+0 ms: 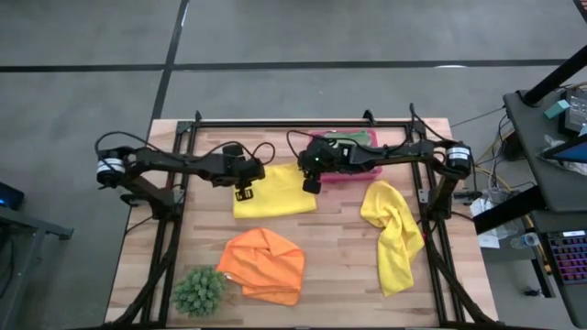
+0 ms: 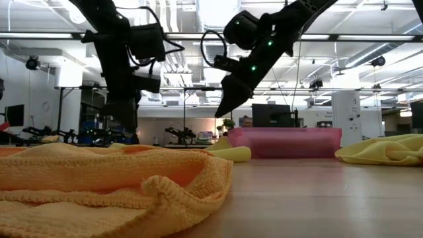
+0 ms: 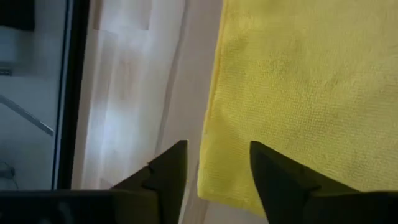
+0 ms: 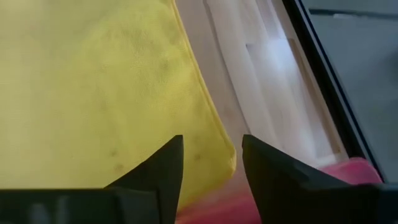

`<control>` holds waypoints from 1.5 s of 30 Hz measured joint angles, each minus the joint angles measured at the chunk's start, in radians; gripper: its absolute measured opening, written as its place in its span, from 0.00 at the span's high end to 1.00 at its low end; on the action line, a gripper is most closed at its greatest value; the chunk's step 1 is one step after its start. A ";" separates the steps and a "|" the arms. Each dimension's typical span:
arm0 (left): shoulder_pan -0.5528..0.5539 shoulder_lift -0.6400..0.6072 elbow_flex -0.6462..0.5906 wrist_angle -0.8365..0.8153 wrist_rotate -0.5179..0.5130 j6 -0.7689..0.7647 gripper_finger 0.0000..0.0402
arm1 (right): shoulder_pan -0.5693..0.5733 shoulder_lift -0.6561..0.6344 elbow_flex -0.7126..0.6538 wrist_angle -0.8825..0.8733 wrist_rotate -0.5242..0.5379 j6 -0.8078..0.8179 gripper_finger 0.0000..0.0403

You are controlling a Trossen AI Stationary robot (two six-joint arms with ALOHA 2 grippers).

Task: Fold microfiber towels
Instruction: Fold the top yellow microfiber cloth

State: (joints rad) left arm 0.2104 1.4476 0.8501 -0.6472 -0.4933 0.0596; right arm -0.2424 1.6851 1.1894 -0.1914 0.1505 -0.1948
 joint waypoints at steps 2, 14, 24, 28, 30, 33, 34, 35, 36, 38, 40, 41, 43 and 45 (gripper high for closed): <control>-0.001 -0.022 0.000 0.000 -0.001 -0.001 0.57 | 0.002 -0.019 -0.004 -0.026 -0.001 0.027 0.62; -0.121 -0.132 0.000 0.179 0.194 -0.268 0.54 | 0.094 -0.089 -0.073 -0.026 -0.003 0.063 0.62; -0.289 -0.048 0.001 0.576 0.177 -0.292 0.54 | 0.120 -0.199 -0.199 0.142 -0.004 0.018 0.63; -0.321 0.013 0.021 0.641 0.167 -0.317 0.54 | 0.120 -0.274 -0.270 0.246 -0.022 -0.011 0.63; -0.328 0.046 0.041 0.648 0.161 -0.346 0.54 | 0.120 -0.314 -0.306 0.302 -0.066 -0.015 0.63; -0.336 0.101 0.071 0.647 0.155 -0.374 0.54 | 0.120 -0.369 -0.361 0.407 -0.111 -0.034 0.63; -0.338 0.117 0.082 0.645 0.155 -0.378 0.54 | 0.120 -0.388 -0.378 0.439 -0.118 -0.044 0.64; -0.340 0.135 0.096 0.645 0.154 -0.388 0.54 | 0.120 -0.406 -0.393 0.474 -0.121 -0.058 0.64; -0.342 0.152 0.111 0.648 0.155 -0.394 0.54 | 0.120 -0.424 -0.404 0.501 -0.125 -0.068 0.64; -0.345 0.184 0.139 0.647 0.155 -0.396 0.54 | 0.120 -0.457 -0.412 0.527 -0.125 -0.093 0.64; -0.351 0.221 0.174 0.647 0.155 -0.397 0.54 | 0.120 -0.490 -0.412 0.533 -0.125 -0.116 0.64; -0.354 0.238 0.193 0.646 0.155 -0.397 0.54 | 0.120 -0.506 -0.412 0.535 -0.126 -0.126 0.64; -0.361 0.274 0.232 0.645 0.155 -0.397 0.54 | 0.120 -0.534 -0.412 0.534 -0.126 -0.137 0.65; -0.368 0.303 0.275 0.624 0.155 -0.397 0.54 | 0.120 -0.553 -0.413 0.534 -0.126 -0.137 0.65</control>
State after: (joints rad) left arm -0.1579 1.7508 1.1248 -0.0229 -0.3378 -0.3374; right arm -0.1226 1.1324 0.7759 0.3426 0.0243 -0.3322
